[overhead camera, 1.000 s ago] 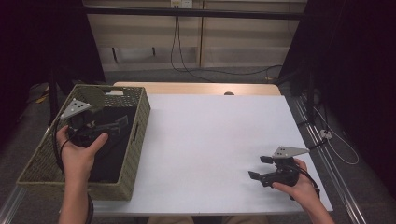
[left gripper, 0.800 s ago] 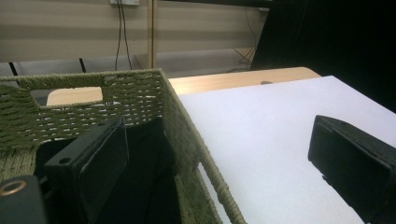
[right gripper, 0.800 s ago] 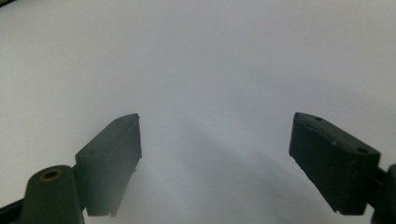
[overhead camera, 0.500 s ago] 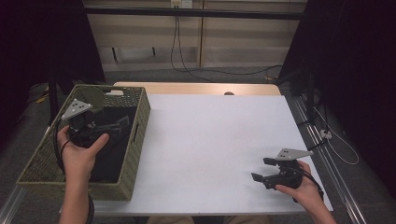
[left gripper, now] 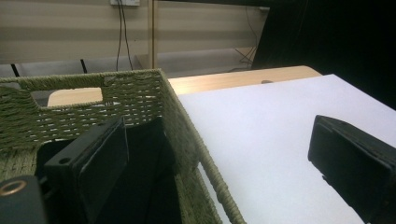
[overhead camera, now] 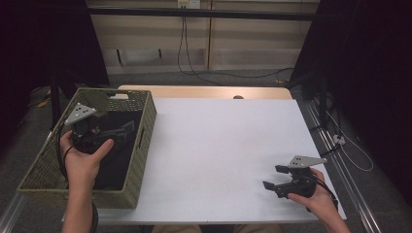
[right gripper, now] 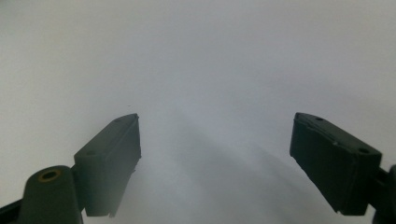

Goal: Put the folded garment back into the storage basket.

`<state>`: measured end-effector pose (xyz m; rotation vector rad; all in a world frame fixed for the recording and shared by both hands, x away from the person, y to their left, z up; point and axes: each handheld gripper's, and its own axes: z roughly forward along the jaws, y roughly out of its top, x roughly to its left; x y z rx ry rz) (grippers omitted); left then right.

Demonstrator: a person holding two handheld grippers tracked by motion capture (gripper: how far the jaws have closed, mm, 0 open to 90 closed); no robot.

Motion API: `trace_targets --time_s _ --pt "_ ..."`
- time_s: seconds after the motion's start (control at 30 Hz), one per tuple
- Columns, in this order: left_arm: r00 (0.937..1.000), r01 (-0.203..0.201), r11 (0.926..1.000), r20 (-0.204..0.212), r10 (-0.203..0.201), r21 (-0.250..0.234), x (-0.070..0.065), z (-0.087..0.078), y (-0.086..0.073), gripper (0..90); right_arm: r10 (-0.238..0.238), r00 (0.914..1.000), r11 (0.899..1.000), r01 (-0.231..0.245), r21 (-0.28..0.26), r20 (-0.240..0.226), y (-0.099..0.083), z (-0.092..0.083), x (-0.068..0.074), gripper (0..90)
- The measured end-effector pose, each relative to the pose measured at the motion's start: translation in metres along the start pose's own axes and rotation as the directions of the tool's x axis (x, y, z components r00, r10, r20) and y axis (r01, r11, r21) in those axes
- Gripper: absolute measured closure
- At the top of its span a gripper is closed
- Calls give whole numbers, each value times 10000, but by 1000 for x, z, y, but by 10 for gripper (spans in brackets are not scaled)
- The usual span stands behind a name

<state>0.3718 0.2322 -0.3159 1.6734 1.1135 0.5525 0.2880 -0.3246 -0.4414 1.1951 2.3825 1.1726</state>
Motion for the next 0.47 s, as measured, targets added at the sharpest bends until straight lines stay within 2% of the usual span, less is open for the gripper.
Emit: trace_targets --time_s 0.47 --pt "10000 -5 10000 -15 5 -10 1 1 0 52 -43 10000 9999 43 92 -56 -1 3 0 151"
